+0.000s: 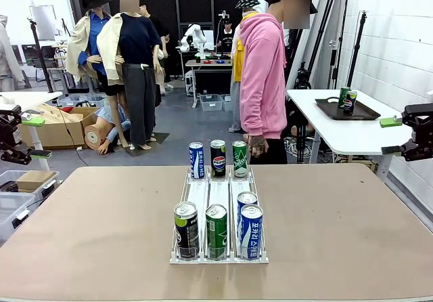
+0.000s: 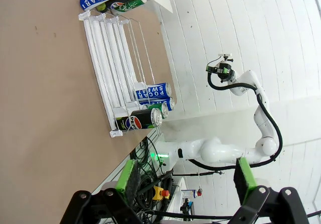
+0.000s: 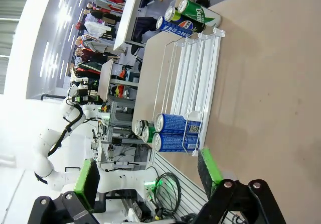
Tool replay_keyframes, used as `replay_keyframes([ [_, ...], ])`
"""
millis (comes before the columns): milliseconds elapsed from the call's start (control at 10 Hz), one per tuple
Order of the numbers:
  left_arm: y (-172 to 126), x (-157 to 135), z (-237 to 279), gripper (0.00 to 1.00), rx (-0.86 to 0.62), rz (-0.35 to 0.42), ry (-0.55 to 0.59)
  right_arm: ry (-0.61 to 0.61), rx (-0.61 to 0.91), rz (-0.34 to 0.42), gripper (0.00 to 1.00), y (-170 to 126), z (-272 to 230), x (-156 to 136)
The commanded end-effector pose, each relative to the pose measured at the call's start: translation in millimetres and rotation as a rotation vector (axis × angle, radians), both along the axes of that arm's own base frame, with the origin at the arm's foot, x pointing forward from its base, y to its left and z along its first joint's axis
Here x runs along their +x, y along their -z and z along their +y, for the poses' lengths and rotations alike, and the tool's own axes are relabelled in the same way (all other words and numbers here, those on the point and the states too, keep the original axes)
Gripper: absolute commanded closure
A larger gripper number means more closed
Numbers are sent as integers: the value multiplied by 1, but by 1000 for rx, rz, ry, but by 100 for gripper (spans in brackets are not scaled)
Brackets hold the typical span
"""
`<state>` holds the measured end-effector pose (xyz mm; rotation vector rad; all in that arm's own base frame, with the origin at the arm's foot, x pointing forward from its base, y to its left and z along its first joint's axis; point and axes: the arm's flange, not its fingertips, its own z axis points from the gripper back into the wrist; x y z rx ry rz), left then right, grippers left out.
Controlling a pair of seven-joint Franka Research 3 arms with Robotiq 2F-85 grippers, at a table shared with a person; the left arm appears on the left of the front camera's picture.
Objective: Retrieve and hand over the desired beverage to the person.
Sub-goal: Place the picked can on the Handle tray extended by the person.
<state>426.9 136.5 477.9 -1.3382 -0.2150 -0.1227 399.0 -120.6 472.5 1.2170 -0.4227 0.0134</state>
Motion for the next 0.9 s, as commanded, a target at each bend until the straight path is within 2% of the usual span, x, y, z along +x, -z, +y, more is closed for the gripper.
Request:
replay_keyframes([
  [0, -1, -2, -1, 0, 1, -4, -6, 0, 1, 16, 0, -1, 1, 0],
  [800, -1, -2, -1, 0, 1, -4, -6, 0, 1, 16, 0, -1, 1, 0],
])
